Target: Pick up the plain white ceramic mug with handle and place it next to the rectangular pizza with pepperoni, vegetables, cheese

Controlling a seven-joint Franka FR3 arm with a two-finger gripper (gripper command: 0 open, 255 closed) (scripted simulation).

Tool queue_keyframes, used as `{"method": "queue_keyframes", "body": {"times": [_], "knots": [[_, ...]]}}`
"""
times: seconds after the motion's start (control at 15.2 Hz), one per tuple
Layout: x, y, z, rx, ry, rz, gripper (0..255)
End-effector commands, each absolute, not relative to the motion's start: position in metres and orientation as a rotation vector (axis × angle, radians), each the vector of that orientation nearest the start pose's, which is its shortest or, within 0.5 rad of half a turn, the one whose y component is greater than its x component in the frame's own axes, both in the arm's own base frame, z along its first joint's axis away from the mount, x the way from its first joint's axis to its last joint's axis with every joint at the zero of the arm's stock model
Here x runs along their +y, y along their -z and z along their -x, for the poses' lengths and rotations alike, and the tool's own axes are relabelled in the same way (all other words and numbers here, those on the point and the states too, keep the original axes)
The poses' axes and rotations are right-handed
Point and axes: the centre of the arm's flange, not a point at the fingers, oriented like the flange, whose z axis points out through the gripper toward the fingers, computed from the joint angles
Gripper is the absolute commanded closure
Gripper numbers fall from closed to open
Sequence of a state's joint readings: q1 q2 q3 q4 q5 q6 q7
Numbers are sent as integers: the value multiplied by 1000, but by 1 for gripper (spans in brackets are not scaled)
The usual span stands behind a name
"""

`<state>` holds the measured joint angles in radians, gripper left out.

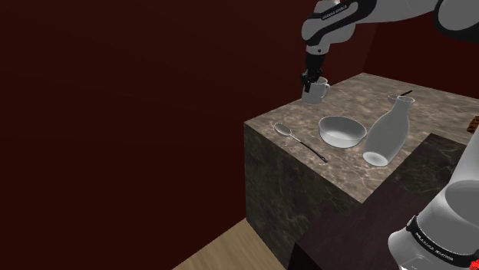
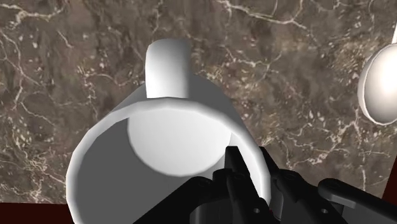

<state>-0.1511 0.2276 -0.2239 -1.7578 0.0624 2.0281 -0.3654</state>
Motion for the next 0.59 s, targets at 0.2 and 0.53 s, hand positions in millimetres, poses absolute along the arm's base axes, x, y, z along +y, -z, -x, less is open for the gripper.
{"method": "queue_keyframes", "body": {"times": [0.2,0.53], "knots": [[-219,-469,-589,45,76,3152,255],[-219,-496,-589,45,76,3152,255]]}}
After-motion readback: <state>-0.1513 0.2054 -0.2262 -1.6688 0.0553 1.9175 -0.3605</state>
